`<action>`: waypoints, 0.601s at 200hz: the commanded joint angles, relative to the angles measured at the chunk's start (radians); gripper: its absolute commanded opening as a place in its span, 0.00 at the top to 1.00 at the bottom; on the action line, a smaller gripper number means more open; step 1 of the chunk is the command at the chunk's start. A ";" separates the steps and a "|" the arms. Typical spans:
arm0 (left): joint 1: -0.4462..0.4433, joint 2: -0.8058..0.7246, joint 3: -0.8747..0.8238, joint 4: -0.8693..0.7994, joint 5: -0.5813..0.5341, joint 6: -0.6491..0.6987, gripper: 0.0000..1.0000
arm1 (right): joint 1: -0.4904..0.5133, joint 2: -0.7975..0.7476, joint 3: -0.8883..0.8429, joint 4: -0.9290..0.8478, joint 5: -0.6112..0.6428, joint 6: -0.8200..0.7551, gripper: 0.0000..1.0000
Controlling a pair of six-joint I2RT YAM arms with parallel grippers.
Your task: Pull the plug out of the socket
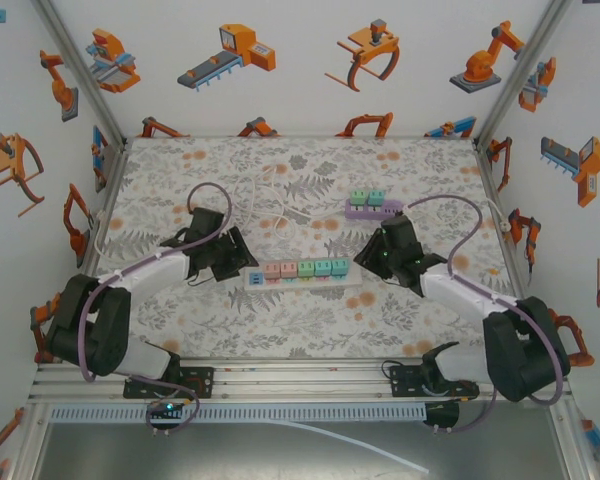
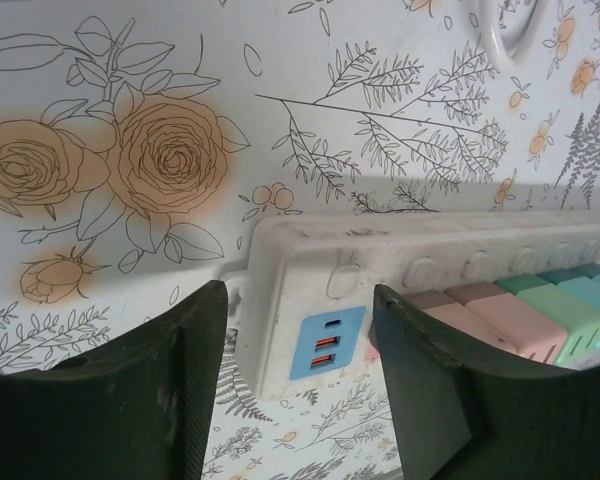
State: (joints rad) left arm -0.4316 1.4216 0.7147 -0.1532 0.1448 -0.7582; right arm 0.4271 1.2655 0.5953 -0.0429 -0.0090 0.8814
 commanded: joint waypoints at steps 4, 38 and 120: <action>0.001 -0.078 0.031 -0.060 -0.051 0.031 0.37 | -0.002 -0.100 0.020 -0.079 0.048 -0.064 0.55; 0.001 -0.162 0.088 -0.183 -0.133 0.118 0.32 | -0.002 -0.237 0.063 -0.084 0.081 -0.287 0.46; -0.001 -0.338 0.020 -0.195 -0.147 0.163 0.27 | -0.002 -0.351 -0.008 0.209 -0.375 -1.326 0.25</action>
State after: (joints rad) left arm -0.4316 1.1114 0.7647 -0.3122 0.0330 -0.6346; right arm 0.4267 0.9211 0.6163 0.0887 -0.1421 0.0120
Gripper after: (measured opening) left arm 0.723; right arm 0.727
